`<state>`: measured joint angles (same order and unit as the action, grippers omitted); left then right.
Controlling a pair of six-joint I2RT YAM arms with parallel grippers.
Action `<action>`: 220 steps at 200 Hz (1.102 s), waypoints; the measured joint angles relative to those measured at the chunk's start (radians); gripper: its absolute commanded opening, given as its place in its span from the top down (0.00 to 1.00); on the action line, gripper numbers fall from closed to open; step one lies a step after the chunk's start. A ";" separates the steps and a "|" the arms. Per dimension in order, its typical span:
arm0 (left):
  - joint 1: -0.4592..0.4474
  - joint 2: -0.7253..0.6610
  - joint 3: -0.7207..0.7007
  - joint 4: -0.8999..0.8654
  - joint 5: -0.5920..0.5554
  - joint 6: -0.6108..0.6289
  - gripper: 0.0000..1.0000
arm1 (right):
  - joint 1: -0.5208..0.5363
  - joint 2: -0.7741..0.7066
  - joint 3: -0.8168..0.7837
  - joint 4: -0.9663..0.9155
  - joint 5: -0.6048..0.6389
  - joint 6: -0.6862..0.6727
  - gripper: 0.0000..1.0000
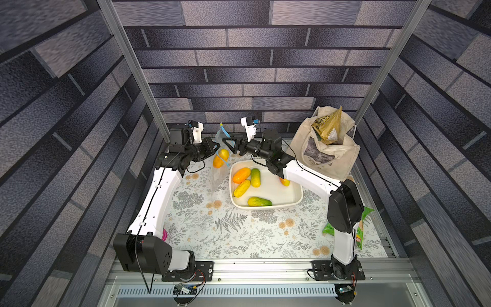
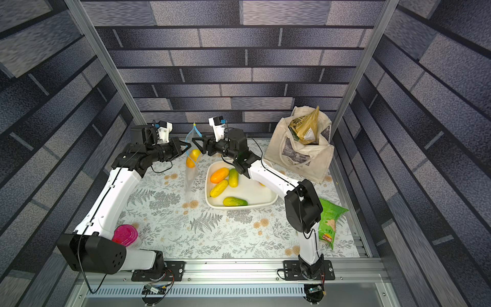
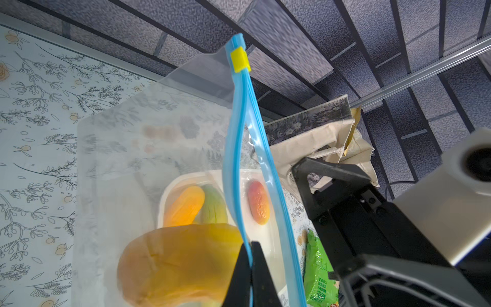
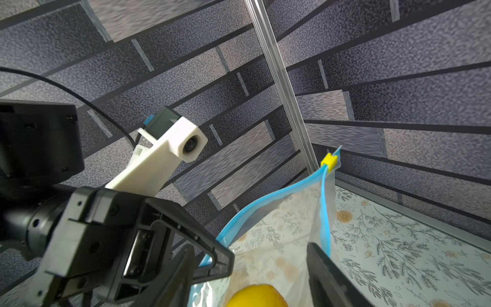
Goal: Place the mango in a zip-top bag and seal the zipper
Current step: Place the mango in the zipper food storage bag, then pick up the mango from the basket.
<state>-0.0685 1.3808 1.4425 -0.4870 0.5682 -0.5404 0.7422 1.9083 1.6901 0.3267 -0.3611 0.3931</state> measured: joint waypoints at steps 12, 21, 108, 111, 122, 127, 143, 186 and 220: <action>0.005 -0.003 0.000 0.002 0.000 0.000 1.00 | 0.000 -0.046 0.010 -0.098 0.027 -0.023 0.26; 0.010 -0.007 -0.005 0.006 -0.001 0.000 1.00 | 0.000 -0.077 0.020 -0.175 0.047 -0.044 0.25; -0.014 0.030 -0.011 -0.058 -0.053 0.057 1.00 | -0.019 -0.086 0.044 -0.739 0.302 -0.105 0.23; -0.018 0.037 -0.010 -0.061 -0.056 0.061 1.00 | -0.022 -0.075 0.041 -0.757 0.317 -0.103 0.23; -0.031 0.066 -0.007 -0.077 -0.072 0.069 1.00 | -0.032 -0.034 0.036 -0.808 0.366 -0.100 0.22; -0.036 0.078 -0.007 -0.083 -0.077 0.070 1.00 | -0.036 -0.012 0.035 -0.827 0.384 -0.098 0.22; -0.050 0.109 -0.007 -0.094 -0.093 0.073 1.00 | -0.043 0.064 0.035 -0.879 0.420 -0.091 0.22; -0.080 0.146 0.022 -0.105 -0.102 0.073 1.00 | -0.055 0.272 0.087 -0.981 0.460 -0.074 0.22; -0.084 0.160 0.066 -0.106 -0.103 0.073 1.00 | -0.055 0.349 0.158 -1.032 0.476 -0.067 0.24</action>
<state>-0.1528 1.5406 1.5085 -0.5926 0.4648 -0.4675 0.6868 2.2578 1.8481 -0.7052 0.1154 0.3260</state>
